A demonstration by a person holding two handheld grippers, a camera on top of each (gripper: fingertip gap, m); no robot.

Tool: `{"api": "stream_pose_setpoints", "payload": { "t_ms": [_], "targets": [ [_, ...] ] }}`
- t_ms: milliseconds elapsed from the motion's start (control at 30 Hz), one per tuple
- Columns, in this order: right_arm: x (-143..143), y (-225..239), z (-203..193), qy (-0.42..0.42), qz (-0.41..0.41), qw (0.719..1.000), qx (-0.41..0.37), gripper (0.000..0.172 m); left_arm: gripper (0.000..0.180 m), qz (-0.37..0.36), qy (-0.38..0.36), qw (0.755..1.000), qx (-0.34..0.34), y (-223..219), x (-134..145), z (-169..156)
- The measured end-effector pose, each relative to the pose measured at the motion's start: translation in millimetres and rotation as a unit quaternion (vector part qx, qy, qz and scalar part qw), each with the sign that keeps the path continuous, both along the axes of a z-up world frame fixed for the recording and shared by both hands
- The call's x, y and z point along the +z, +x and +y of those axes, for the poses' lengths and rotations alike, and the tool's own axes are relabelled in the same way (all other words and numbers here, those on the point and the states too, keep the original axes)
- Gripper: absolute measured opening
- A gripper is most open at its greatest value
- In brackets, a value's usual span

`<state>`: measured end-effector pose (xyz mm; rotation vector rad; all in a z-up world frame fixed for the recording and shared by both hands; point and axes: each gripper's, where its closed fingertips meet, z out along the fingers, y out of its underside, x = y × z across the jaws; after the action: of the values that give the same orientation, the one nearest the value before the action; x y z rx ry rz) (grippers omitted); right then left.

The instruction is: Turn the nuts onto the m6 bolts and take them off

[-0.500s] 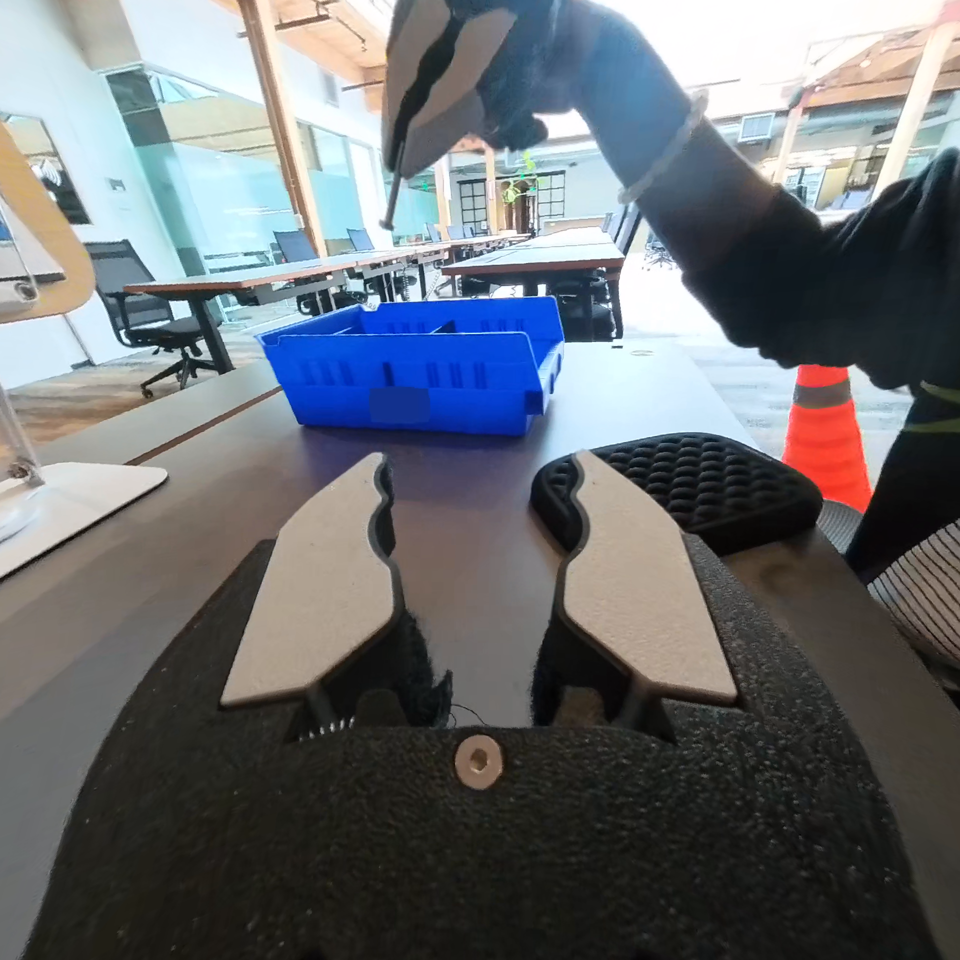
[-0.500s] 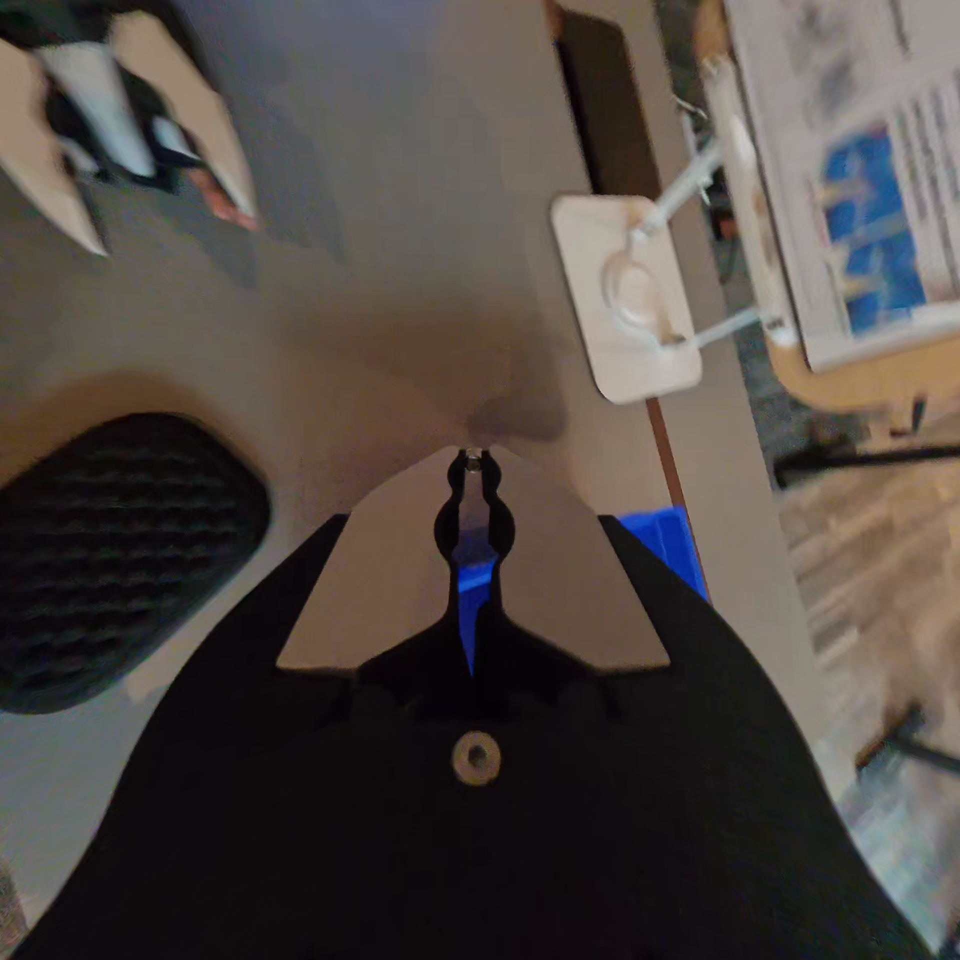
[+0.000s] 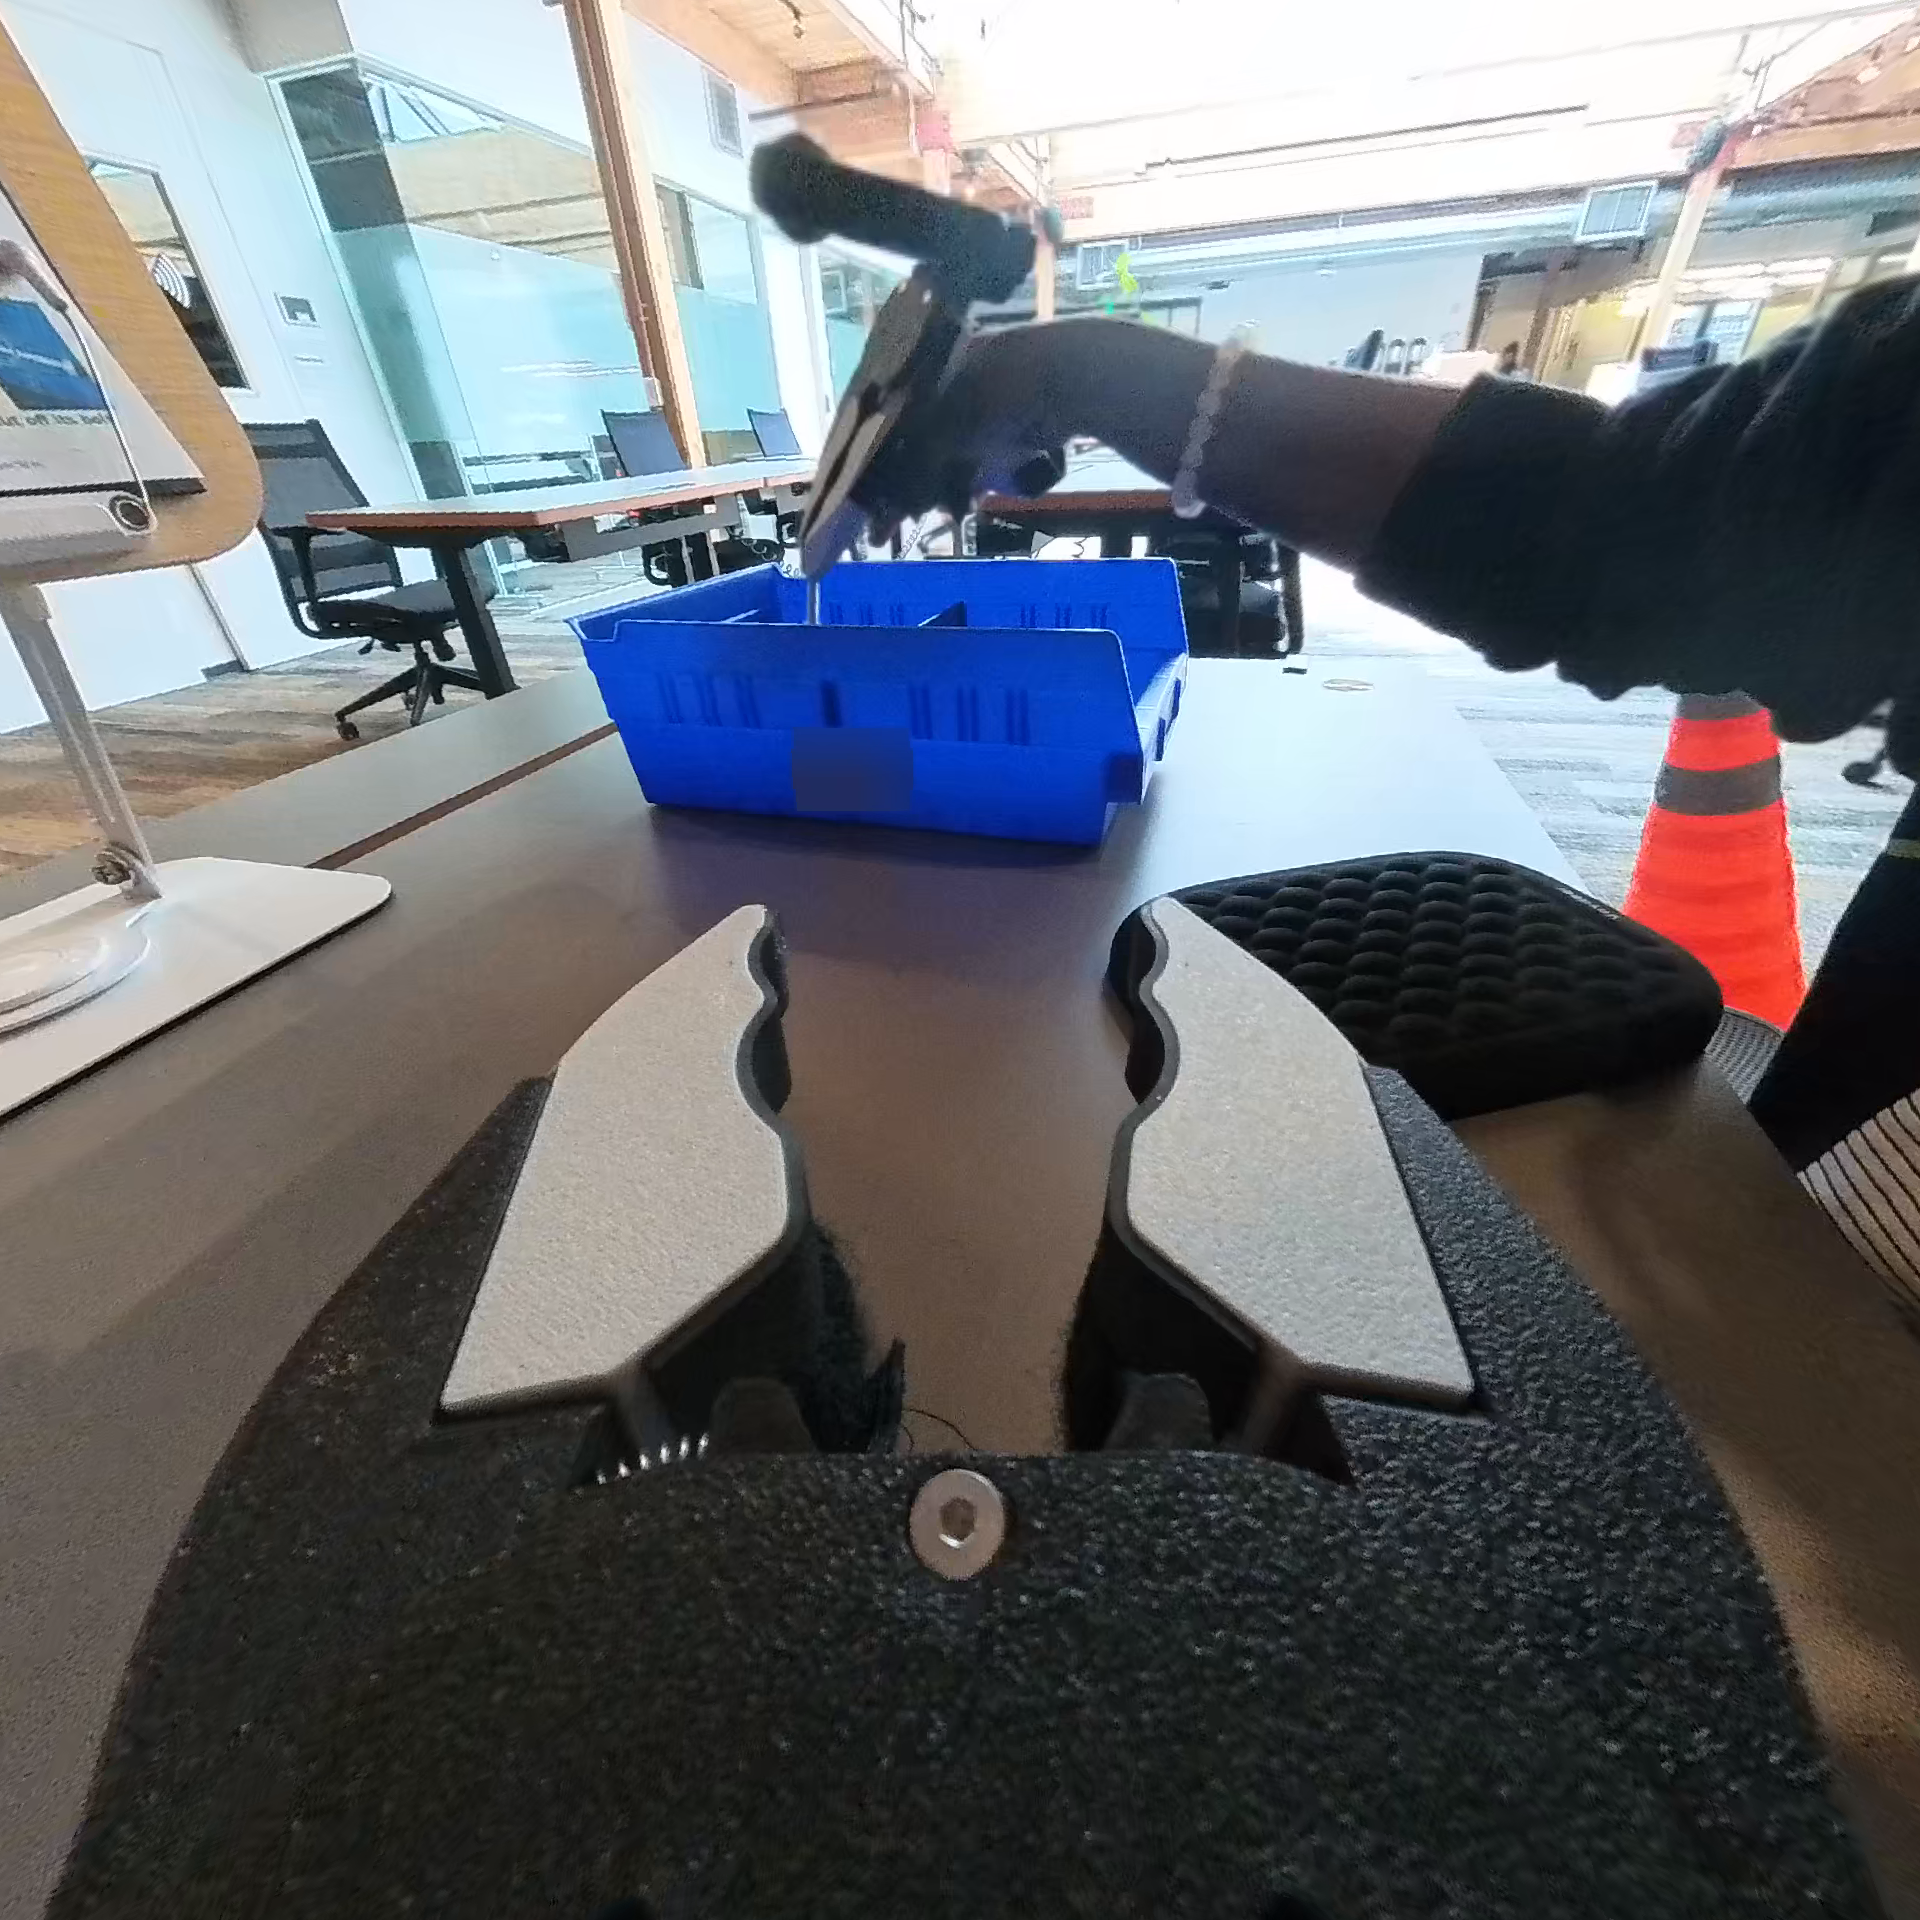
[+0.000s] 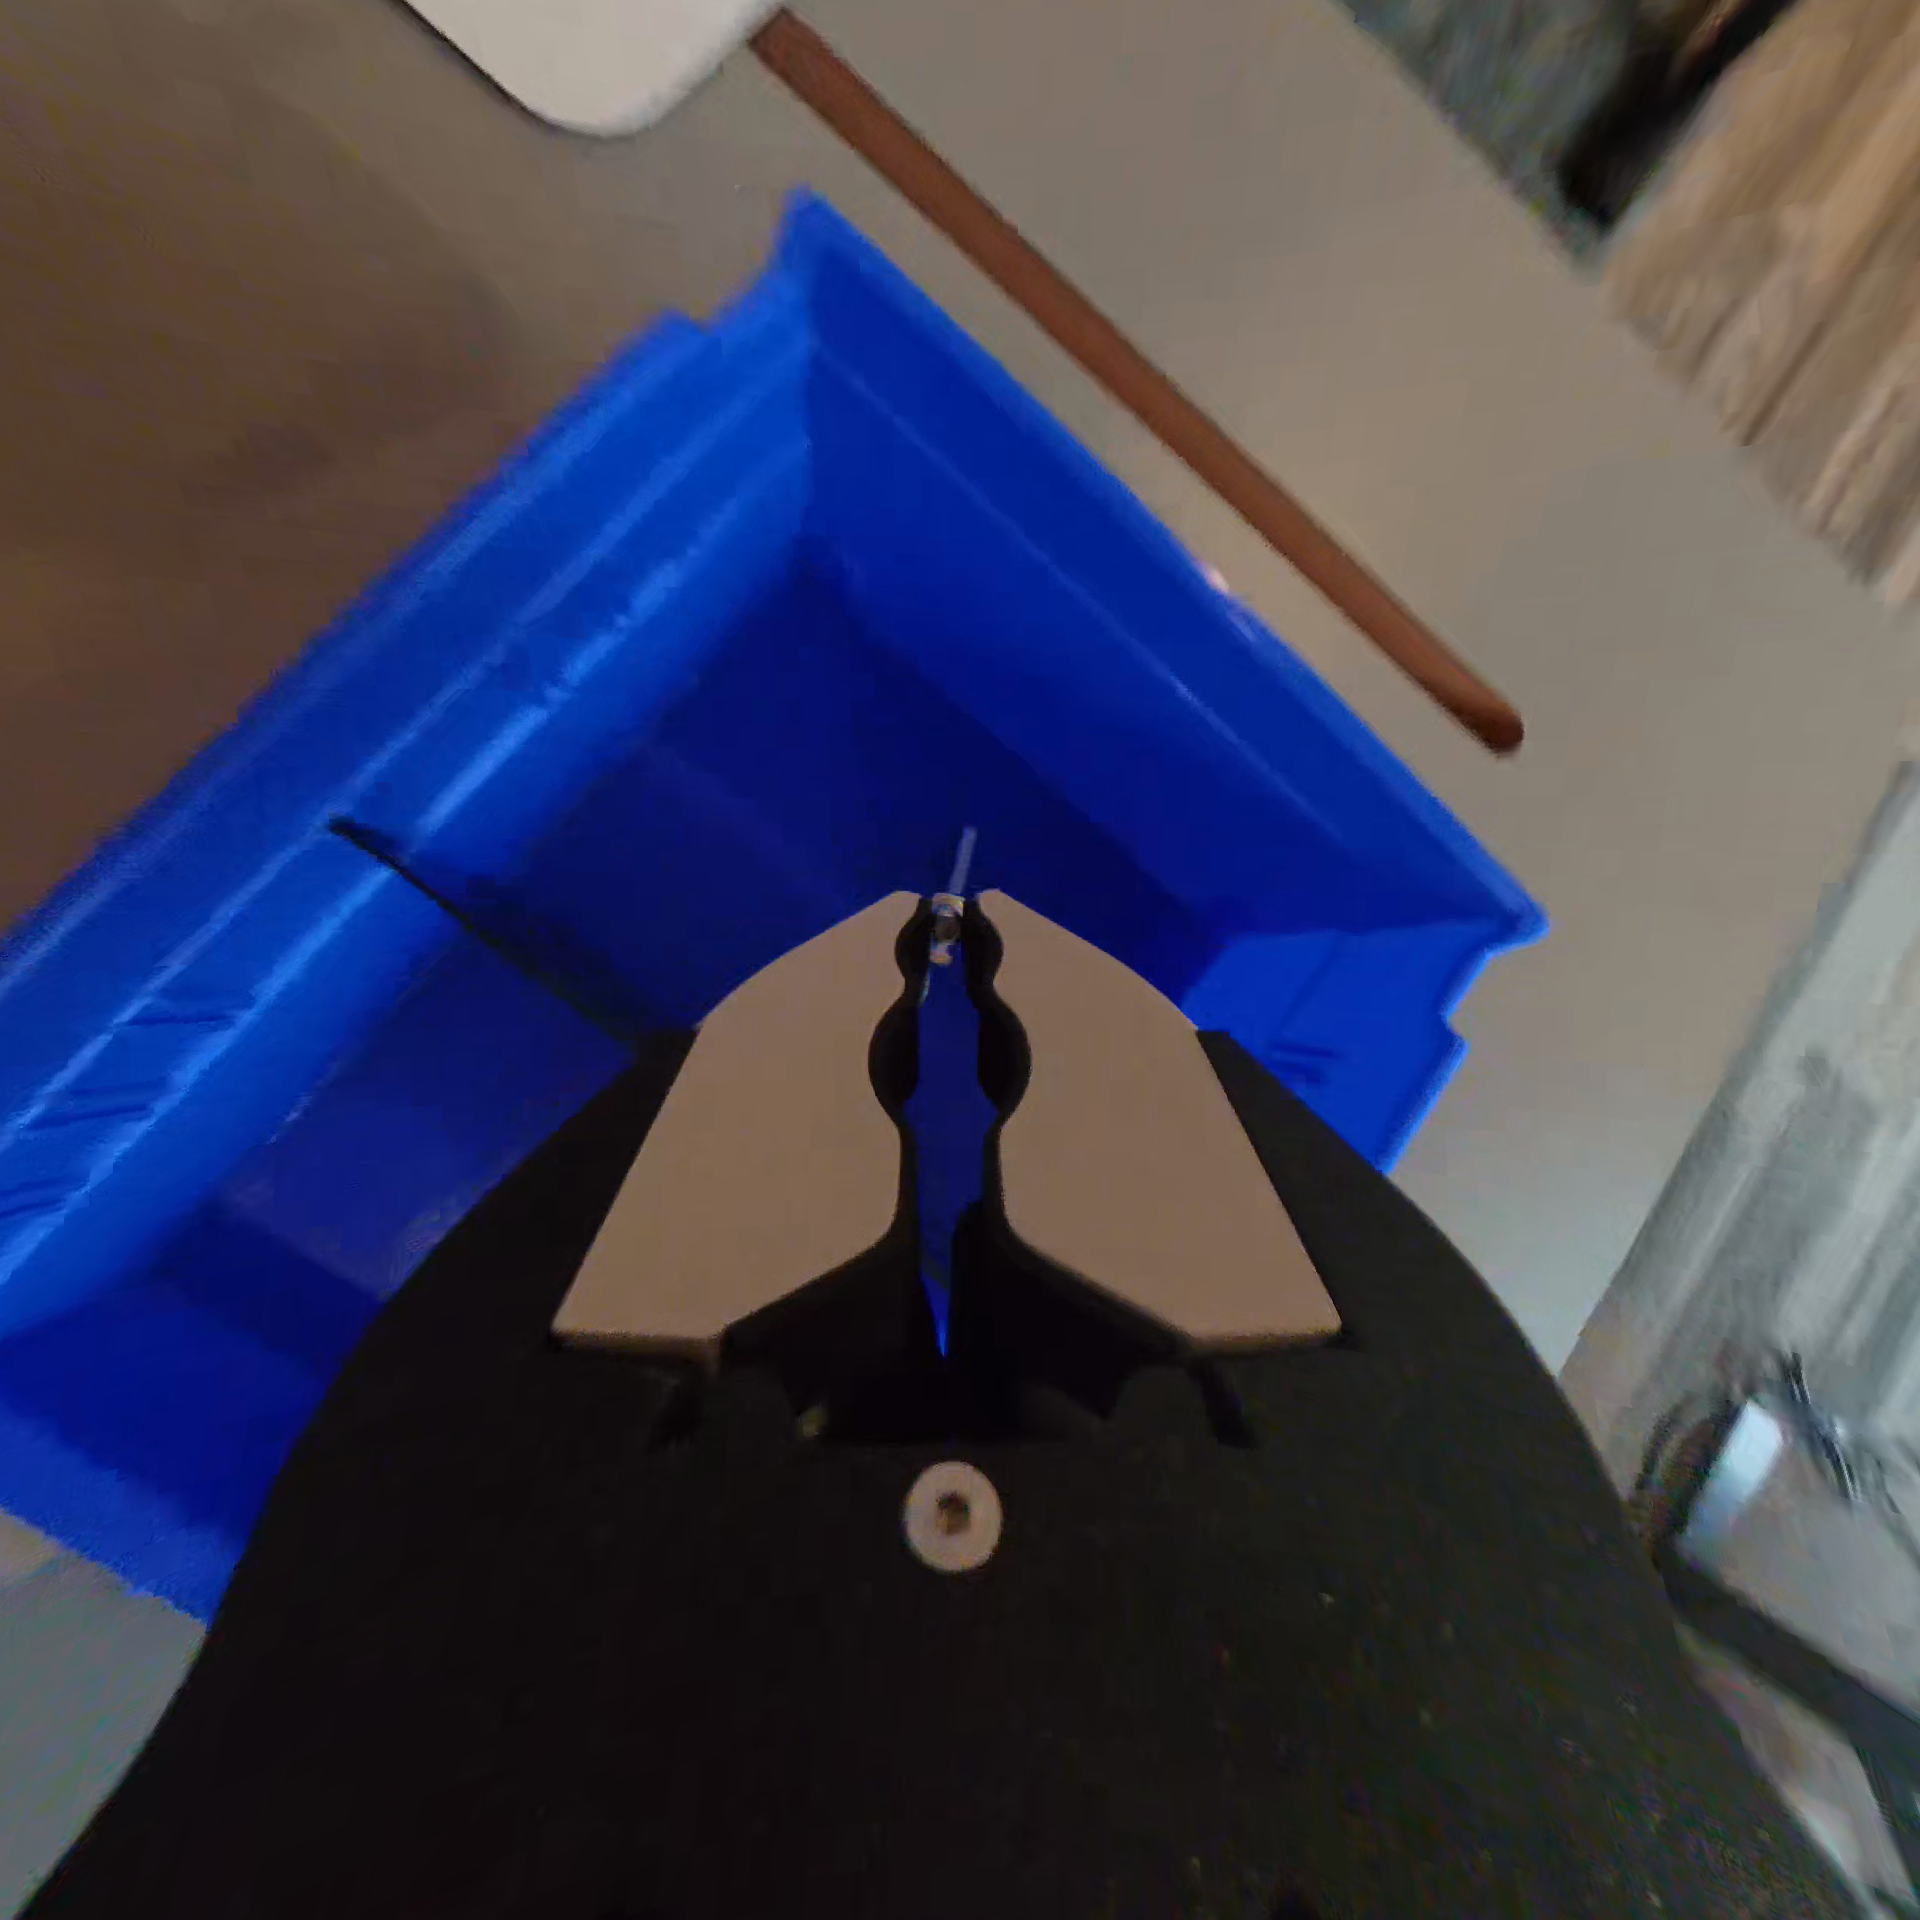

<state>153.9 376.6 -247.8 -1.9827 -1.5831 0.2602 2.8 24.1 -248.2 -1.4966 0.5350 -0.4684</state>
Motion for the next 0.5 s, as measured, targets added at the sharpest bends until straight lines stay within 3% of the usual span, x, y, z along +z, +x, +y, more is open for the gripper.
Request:
{"api": "stream_pose_setpoints", "payload": {
  "t_ms": [333, 500],
  "targets": [
    [-44.6, 26.6, 23.0, -0.074, -0.162, 0.981, -0.072, 0.006, 0.063, -0.001, -0.003, 1.0, 0.0, -1.7, -0.7, 0.0],
    [-60.5, 26.8, 22.5, -0.101, -0.195, 0.972, -0.078, 0.006, 0.064, 0.001, -0.005, 1.0, -0.002, -1.3, -1.7, -0.2]
  ]
}}
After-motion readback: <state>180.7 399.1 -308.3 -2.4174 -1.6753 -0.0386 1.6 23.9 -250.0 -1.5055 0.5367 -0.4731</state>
